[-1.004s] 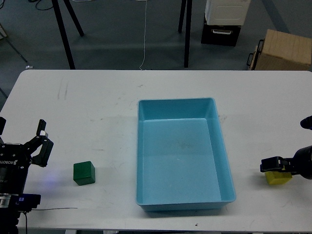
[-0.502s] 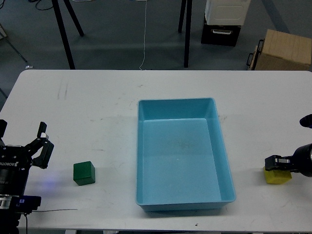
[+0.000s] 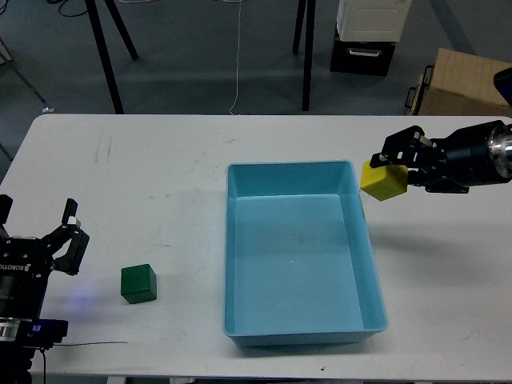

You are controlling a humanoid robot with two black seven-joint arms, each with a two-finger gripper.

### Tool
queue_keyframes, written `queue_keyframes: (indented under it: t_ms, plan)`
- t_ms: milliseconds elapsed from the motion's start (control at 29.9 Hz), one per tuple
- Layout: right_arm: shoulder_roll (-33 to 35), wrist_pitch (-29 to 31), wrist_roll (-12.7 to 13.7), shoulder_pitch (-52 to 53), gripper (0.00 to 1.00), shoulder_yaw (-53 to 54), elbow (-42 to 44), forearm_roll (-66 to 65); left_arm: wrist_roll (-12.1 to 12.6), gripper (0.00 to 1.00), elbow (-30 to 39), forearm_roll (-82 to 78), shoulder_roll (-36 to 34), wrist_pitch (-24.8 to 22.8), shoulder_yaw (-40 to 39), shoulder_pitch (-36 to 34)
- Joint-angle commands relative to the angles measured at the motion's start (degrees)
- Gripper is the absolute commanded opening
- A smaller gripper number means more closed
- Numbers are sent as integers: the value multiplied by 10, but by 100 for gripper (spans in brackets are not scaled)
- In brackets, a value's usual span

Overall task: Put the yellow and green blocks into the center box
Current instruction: 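Lift the yellow cube with the right gripper and carry it over the blue box, then lower the yellow cube into the box and open the right gripper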

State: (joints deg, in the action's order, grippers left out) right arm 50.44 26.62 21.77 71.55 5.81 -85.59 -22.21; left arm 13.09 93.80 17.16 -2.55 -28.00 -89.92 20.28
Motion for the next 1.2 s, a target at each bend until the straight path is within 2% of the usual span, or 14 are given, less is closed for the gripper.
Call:
queue_keyframes:
  t_ms: [0, 134, 335, 368, 402, 502, 669, 736, 803, 870, 1071, 1104, 1138, 1171]
  plan:
    - [-95, 1, -1, 9, 1, -33, 59, 9, 0, 100, -5, 0, 0, 0, 0, -3]
    - [-189, 0, 0, 7, 1, -69, 110, 7, 0, 100, -6, 0, 0, 0, 0, -2]
    - [-269, -2, 2, 7, 1, -113, 143, 5, 0, 100, -9, 0, 1, 0, 11, -2]
    - [-275, -2, 2, 7, 3, -118, 145, 5, 0, 100, -10, 0, 1, 0, 11, -2]
    - [-282, -2, 2, 7, 10, -122, 147, 5, 0, 100, -10, 0, 1, 0, 11, -2]
    - [-287, -5, 2, 6, 22, -124, 148, 4, 0, 100, -10, 0, 1, 0, 11, -2]
    - [-288, -7, 2, 3, 33, -124, 148, 5, 0, 100, -15, 0, 0, 0, 12, -3]
    - [-288, -8, 2, -3, 42, -121, 148, 6, 0, 100, -17, 0, 1, 0, 12, -4]
    - [-287, -14, 2, -6, 44, -118, 148, 6, 0, 100, -17, 0, 1, 0, 12, -7]
    - [-287, -22, 2, -6, 51, -118, 148, 6, 0, 100, -17, 0, 1, 0, 12, -7]
    - [-292, -25, 2, -6, 54, -120, 149, 6, 0, 100, -19, 0, 0, 0, 12, -8]
    - [-293, -25, 2, -6, 59, -120, 149, 6, 0, 100, -19, -2, 1, 0, 12, -8]
    - [-293, -25, 2, -6, 69, -120, 149, 6, 0, 100, -19, -4, 1, 0, 12, -8]
    - [-293, -25, 2, -6, 87, -119, 149, 6, 0, 100, -19, -6, 1, 0, 12, -8]
